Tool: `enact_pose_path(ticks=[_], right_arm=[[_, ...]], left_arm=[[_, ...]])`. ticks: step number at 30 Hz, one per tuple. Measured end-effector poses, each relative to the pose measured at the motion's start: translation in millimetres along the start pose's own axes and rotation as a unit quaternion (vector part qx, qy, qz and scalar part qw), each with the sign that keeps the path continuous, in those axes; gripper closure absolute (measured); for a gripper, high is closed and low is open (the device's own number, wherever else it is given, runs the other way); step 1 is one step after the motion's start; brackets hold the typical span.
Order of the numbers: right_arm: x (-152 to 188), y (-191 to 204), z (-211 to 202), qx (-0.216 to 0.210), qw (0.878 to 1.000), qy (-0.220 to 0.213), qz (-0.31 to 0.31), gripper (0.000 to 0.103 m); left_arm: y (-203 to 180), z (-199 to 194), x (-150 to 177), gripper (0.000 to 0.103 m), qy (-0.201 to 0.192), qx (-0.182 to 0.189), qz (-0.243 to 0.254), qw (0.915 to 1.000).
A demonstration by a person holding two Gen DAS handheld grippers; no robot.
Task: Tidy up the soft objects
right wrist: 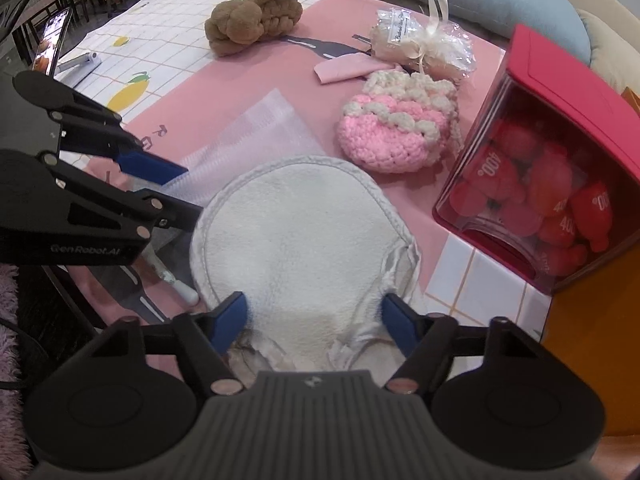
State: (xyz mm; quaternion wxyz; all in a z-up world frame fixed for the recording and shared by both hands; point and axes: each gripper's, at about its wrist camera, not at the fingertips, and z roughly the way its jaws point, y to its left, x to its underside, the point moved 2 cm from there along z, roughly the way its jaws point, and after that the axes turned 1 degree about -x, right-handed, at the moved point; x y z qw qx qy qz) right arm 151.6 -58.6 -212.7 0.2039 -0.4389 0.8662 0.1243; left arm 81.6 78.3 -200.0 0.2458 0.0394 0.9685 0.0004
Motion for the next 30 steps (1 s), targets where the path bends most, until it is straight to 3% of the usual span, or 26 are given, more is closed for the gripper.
enact_pose_path(ticks=[4,8,13,21,30], right_arm=[[0.7,2.5,-3.1,0.002,1.000,-0.004,-0.004,0.053],[0.8,2.2,-6.0,0.019,1.000,-0.010,-0.002,0.082],[1.4,1.7,-10.5,0.028,0.999,-0.020,0.001,0.088],[-6.3,-7.3,-36.9,0.009,0.997,-0.043,0.062,0.089],[-15.4,-13.5,-89.7,0.007,0.988,-0.106,0.115,0.089]], left_arm=[[-5.5,-0.2,0.4,0.083,0.001,0.010,0.001,1.0000],[-5.8,-0.8,-0.5,0.093,0.005,0.024,-0.016,0.9996],[0.6,-3.7,0.6,0.101,0.004,0.027,-0.053,0.9982],[7.7,-25.9,-3.1,0.102,-0.022,0.021,-0.079,0.9964],[11.8,-70.5,-15.2,0.102,-0.074,0.028,-0.126,0.9889]])
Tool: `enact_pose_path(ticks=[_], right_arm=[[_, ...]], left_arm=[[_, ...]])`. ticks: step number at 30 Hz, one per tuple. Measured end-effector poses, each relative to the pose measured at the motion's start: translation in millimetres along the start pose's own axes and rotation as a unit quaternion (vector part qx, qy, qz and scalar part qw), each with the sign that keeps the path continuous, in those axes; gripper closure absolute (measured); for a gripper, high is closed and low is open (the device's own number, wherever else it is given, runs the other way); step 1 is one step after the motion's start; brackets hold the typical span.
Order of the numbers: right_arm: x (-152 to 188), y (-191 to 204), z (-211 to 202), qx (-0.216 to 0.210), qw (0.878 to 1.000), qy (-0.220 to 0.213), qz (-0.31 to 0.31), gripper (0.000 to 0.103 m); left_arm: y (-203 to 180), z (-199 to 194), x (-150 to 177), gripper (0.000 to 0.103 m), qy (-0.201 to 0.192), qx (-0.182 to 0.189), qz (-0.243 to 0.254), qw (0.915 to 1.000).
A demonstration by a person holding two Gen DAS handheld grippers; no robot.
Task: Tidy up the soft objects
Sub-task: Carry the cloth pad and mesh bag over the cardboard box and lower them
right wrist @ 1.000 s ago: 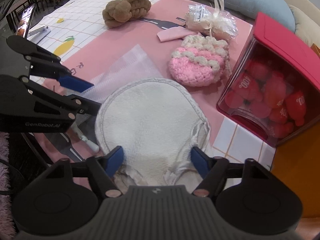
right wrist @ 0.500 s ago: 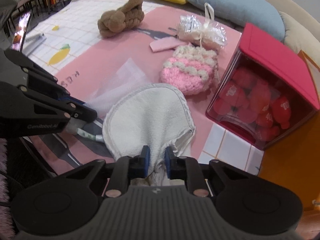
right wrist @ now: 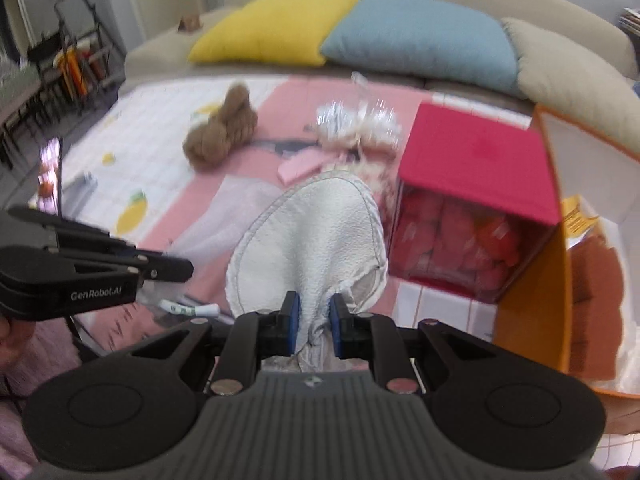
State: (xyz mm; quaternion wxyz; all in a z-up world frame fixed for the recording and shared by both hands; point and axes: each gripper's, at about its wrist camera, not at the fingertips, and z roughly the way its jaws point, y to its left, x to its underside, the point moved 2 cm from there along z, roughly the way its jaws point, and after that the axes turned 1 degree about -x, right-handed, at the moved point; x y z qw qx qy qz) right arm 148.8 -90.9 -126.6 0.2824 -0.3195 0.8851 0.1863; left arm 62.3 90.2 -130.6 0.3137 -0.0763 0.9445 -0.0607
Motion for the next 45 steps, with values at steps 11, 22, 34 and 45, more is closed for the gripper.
enact_pose_path(ticks=[11,22,34,45], right_arm=[[-27.5,-60.1,-76.1,0.038,0.989,-0.093,0.104,0.089],[-17.7,-167.2,-126.8,0.148,0.969,-0.103,0.170,0.088],[-1.9,-262.9,-78.9,0.167,0.966,-0.015,0.198,0.088],[-3.5,-283.7,-26.9,0.175,0.968,0.045,0.176,0.086]], left_arm=[[-56.8,-38.2,-61.6,0.102,-0.080,0.072,0.022,0.9940],[-166.8,-6.6,-123.5,0.102,-0.075,0.153,0.099,0.9803],[-252.3,92.7,-152.5,0.102,0.037,0.183,0.102,0.9772],[-272.3,147.0,-161.9,0.102,0.077,0.100,0.219,0.9677]])
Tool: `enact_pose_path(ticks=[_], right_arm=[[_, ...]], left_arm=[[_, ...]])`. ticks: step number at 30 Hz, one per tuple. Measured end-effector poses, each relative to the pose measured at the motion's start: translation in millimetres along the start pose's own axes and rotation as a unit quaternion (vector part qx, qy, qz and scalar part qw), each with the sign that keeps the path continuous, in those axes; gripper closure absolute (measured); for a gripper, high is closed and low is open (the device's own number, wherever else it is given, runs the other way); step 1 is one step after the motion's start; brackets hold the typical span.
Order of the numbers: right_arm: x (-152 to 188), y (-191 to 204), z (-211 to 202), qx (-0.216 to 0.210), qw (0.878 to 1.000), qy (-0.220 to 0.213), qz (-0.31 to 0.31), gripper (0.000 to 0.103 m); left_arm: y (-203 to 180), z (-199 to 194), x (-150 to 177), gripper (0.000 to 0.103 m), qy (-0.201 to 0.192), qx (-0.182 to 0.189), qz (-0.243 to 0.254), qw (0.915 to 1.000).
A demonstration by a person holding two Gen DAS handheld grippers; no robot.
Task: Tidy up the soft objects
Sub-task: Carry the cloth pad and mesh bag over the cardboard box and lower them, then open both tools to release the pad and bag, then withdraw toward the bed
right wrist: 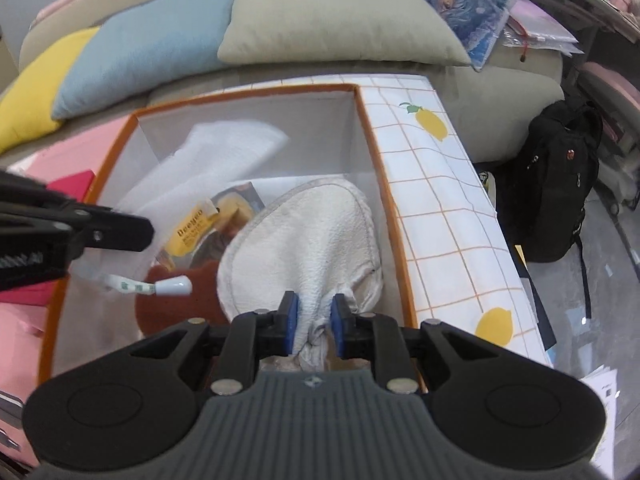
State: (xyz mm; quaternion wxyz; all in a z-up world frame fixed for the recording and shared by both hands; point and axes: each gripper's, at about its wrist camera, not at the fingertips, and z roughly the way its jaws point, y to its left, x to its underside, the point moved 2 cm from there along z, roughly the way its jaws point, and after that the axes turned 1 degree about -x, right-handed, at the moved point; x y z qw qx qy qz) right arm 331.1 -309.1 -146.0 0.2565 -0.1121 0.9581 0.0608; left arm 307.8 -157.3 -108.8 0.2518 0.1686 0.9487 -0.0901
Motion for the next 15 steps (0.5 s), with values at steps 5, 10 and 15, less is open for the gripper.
enact_pose_path(ticks=[5,10,15], right_arm=[[-5.4,6.1,10.9,0.022,0.999,0.013,-0.035,0.086],[-5.7,10.9,12.2,0.031,0.998,0.017,-0.059,0.085],[-5.3,8.0,10.3,0.021,0.999,0.014,-0.048,0.078]], left_arm=[[-0.8,21.1,1.4,0.102,0.031,-0.025,0.027,0.9988],[4.3,31.5,10.3,0.102,0.047,-0.043,0.030,0.9975],[7.8,27.1,9.5,0.092,0.042,-0.055,0.037,0.9970]])
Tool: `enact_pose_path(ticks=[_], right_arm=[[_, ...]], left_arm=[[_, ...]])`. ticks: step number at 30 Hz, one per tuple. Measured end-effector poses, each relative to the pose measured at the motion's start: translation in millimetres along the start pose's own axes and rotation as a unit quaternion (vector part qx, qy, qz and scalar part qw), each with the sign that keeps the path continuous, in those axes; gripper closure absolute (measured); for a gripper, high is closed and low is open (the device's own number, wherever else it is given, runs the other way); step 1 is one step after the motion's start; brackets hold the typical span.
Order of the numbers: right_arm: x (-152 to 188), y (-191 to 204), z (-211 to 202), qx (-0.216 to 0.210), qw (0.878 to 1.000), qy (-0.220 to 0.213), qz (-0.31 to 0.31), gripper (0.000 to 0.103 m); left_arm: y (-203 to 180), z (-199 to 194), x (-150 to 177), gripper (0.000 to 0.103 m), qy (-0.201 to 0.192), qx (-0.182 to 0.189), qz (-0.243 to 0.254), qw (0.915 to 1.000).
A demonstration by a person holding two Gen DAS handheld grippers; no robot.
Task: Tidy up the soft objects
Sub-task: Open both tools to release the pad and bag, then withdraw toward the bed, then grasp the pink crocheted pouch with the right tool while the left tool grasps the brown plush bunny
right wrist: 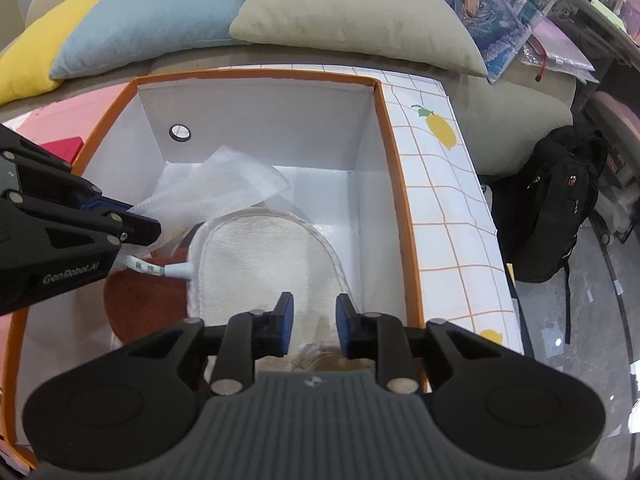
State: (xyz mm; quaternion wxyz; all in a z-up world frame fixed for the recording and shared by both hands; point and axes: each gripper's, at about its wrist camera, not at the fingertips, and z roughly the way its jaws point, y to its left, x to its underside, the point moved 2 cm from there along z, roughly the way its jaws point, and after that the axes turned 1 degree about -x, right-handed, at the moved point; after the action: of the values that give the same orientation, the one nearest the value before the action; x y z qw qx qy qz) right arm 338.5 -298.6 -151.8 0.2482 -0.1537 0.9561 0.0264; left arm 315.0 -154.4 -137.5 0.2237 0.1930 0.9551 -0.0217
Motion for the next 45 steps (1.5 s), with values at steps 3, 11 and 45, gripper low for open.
enact_pose_path(ticks=[3,11,45], right_arm=[[0.5,1.6,-2.6,0.000,1.000,-0.002,0.005,0.069],[-1.6,9.3,-12.5,0.004,1.000,-0.002,0.011,0.053],[47.9,167.0,-102.7,-0.124,0.984,-0.097,0.082,0.030]], left_arm=[[3.4,-6.1,0.2,0.078,-0.009,0.004,-0.008,0.9999],[7.5,-35.9,-0.7,0.048,-0.062,0.019,-0.005,0.9979],[102.5,-164.7,185.4,0.047,-0.176,-0.041,-0.194,0.9643]])
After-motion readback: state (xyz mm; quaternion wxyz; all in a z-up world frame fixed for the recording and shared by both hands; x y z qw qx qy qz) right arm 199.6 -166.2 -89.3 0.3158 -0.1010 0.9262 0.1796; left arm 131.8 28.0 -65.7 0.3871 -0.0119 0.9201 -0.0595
